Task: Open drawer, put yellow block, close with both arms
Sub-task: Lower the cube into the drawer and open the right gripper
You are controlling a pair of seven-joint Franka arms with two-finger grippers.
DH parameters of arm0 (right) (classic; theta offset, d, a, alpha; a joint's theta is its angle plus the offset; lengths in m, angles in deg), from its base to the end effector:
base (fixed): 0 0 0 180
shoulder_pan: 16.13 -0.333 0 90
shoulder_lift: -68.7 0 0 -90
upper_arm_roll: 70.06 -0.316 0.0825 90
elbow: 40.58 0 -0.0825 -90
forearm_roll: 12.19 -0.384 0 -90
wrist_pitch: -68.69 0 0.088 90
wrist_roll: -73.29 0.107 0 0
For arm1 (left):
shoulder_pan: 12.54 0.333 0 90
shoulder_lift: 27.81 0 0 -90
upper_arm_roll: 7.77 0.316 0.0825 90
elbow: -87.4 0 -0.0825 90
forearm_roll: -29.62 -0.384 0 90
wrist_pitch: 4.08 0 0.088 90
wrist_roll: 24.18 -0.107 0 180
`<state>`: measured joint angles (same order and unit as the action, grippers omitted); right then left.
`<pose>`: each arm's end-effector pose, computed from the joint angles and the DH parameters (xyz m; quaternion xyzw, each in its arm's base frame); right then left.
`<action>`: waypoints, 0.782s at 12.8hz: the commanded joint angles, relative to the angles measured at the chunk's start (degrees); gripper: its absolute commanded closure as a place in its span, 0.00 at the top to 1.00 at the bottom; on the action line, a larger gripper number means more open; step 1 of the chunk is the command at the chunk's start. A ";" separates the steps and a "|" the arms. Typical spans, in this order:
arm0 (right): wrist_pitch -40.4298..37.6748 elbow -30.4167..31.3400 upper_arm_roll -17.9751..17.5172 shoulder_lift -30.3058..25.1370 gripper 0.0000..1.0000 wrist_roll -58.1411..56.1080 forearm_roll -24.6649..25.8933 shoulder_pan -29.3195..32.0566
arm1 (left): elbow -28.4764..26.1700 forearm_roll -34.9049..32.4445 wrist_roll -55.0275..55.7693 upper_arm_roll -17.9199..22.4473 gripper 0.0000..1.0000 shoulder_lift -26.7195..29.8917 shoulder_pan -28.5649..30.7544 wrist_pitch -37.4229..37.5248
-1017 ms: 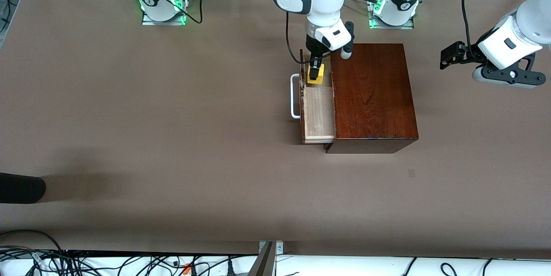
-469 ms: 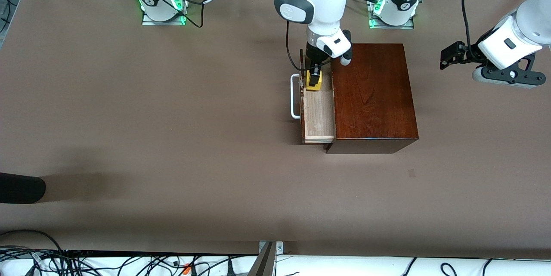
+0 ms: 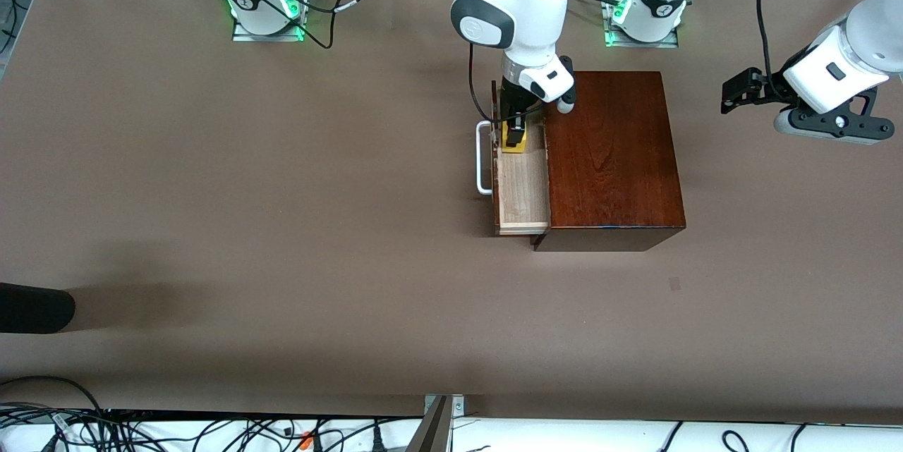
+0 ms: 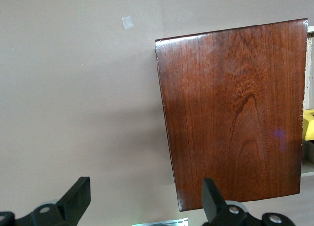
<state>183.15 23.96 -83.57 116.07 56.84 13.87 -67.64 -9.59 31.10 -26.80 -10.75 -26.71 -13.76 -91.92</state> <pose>0.3995 0.6594 0.3285 0.7195 0.6826 0.0797 0.1005 0.5373 -0.0426 0.5749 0.9957 -0.0589 -0.0704 0.0114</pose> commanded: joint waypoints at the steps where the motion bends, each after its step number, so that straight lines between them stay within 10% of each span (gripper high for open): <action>1: -0.64 -1.70 0.32 1.67 0.28 -1.56 1.54 0.27 | 1.63 0.45 0.42 0.08 1.00 -0.58 -0.09 1.10; 2: -0.64 -1.70 0.32 1.76 0.41 -1.65 1.54 0.27 | 1.63 0.45 0.42 0.08 1.00 -0.66 -0.09 1.10; 3: -0.64 -1.70 0.59 1.84 0.95 -1.83 1.54 0.27 | 1.63 0.45 0.51 0.08 1.00 -0.58 -0.09 1.10; 10: -9.40 -5.46 0.41 -2.01 1.00 -2.36 -3.19 0.71 | 1.63 0.45 0.16 0.08 1.00 -0.66 -0.18 1.62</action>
<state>179.54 21.35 -82.68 116.48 55.16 13.58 -67.11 -9.59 31.10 -26.80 -10.78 -26.71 -13.77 -91.76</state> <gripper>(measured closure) 0.000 0.000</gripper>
